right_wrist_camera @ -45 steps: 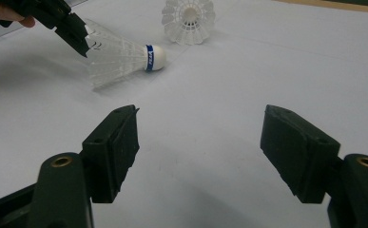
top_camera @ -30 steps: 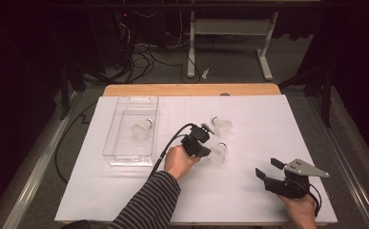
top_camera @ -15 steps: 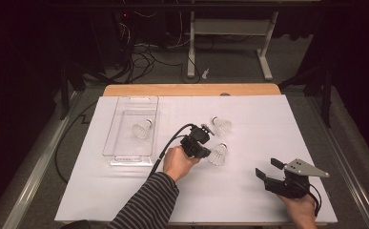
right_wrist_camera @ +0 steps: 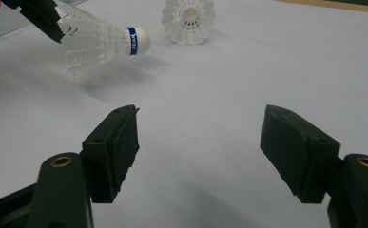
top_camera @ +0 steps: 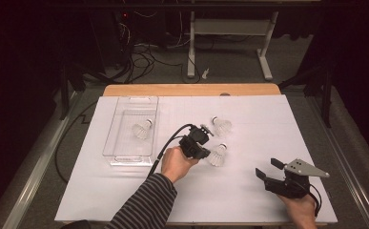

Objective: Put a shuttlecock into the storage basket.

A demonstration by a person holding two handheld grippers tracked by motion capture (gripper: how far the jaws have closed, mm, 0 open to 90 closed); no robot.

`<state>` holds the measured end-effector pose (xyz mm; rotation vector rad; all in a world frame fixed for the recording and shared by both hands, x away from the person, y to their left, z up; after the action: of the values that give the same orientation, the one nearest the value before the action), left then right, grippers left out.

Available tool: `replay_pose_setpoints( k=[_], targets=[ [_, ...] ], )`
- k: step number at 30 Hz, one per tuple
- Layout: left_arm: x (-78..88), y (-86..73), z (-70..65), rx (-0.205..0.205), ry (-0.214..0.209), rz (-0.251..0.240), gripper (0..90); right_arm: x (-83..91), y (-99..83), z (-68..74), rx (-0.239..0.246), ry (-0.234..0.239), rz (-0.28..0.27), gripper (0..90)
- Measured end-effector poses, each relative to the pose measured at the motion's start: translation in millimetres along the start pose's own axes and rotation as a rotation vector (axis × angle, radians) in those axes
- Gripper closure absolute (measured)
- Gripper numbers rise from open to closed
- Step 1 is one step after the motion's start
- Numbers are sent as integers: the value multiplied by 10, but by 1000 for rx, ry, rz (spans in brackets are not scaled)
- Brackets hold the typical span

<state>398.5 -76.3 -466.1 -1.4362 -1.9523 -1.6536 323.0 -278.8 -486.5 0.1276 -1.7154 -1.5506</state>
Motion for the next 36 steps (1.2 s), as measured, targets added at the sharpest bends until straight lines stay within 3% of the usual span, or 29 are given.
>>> replay_pose_setpoints(
  k=[19, 36],
  targets=[
    [75, -51, 26, 0, 0, -2, 896, 5, 0, -5, 0, -1, 0, 295],
    [271, -109, 99, -9, 15, -21, 896, -3, 2, 1, -3, 2, -2, 295]
  ],
)
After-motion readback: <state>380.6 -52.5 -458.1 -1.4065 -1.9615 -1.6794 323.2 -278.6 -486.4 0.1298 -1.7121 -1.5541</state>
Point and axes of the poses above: each handheld gripper's, and its own axes: x roughly backward along the jaws, y roughly out of its top, z roughly to its left, the point moved 6 cm from there along -x, roughly forward along the jaws, and after that the axes turned 7 degrees about y, right-handed, at the moved point
